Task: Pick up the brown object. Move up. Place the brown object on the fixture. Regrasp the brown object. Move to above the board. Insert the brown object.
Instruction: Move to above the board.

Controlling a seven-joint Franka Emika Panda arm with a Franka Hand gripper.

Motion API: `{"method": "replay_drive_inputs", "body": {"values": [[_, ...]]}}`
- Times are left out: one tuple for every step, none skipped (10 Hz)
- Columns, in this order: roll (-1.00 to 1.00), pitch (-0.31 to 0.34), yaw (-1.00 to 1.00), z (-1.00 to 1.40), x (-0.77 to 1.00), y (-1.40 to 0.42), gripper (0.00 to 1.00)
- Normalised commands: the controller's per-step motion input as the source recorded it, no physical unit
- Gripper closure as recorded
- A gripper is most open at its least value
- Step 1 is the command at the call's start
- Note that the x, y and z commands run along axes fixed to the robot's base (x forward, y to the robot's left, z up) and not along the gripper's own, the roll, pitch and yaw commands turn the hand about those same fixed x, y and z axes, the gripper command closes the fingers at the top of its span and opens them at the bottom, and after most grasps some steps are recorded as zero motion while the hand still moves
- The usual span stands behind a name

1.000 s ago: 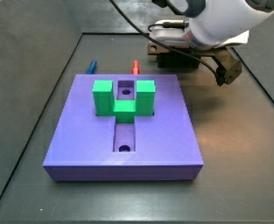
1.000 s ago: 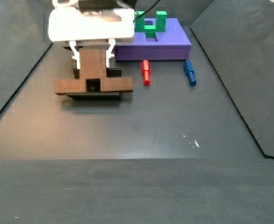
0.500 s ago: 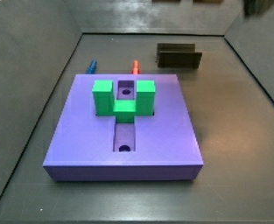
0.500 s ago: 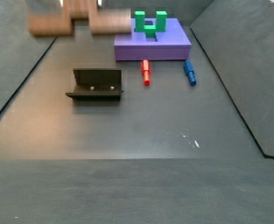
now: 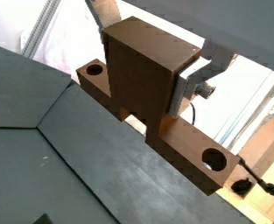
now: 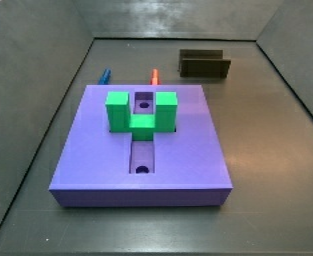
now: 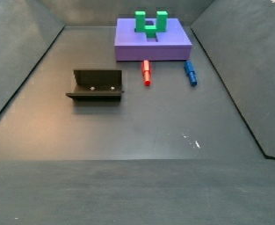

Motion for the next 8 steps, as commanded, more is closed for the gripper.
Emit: {"method": "replay_drive_inputs", "body": {"values": [[-1.00,0.032,-0.01,0.27,-0.96,-1.40,1.00],[-1.00,0.011,-0.01,0.28,-0.99,-1.40,1.00],[-1.00,-0.006,0.00,0.26,-1.07,-1.40,1.00],[-1.00,-0.009,0.01,0.26,-1.07,-1.40,1.00],[-1.00,-0.014,0.01,0.26,-1.07,-1.40,1.00],[-1.00,-0.016,0.01,0.24,-1.09,-1.40,1.00],[-1.00,-0.021,0.01,0.11,-0.55,-0.67,1.00],[-1.00,-0.027,0.01,0.02,-0.19,-0.18,1.00]]}}
